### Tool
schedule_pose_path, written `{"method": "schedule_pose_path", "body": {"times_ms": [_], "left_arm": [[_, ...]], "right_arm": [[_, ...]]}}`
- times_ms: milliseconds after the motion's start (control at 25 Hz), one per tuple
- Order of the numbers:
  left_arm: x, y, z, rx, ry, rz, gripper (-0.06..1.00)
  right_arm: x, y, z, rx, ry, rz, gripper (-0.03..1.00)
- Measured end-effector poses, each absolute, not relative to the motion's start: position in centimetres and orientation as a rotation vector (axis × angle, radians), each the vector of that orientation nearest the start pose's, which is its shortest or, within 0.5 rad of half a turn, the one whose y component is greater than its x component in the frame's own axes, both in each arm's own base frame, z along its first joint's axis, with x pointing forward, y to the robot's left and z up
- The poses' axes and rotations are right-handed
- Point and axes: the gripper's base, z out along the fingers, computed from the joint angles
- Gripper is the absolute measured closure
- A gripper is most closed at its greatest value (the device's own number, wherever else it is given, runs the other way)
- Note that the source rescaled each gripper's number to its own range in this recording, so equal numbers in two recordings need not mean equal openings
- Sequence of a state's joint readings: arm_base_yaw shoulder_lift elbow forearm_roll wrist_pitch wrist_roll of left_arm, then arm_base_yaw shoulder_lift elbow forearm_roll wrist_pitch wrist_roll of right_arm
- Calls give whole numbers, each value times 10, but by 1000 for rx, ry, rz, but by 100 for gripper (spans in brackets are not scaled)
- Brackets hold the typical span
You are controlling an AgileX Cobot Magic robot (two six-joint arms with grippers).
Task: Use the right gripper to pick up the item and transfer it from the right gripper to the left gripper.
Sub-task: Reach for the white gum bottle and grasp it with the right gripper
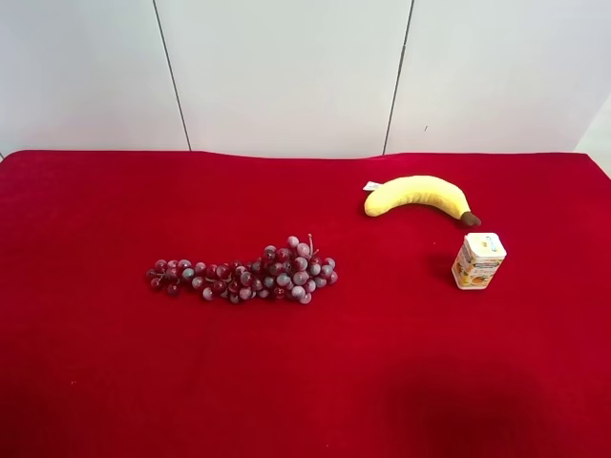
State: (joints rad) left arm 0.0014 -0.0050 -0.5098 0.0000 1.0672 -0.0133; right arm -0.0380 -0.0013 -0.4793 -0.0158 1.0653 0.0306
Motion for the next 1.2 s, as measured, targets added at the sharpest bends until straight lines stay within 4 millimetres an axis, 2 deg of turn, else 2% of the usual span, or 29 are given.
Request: {"method": "schedule_pose_path", "body": {"times_ms": [1200], "left_arm": [[-7,0,279,-15,2036,-8,-6]], "right_arm": [[-3,-1,271,72,2067,-24,-2]]}}
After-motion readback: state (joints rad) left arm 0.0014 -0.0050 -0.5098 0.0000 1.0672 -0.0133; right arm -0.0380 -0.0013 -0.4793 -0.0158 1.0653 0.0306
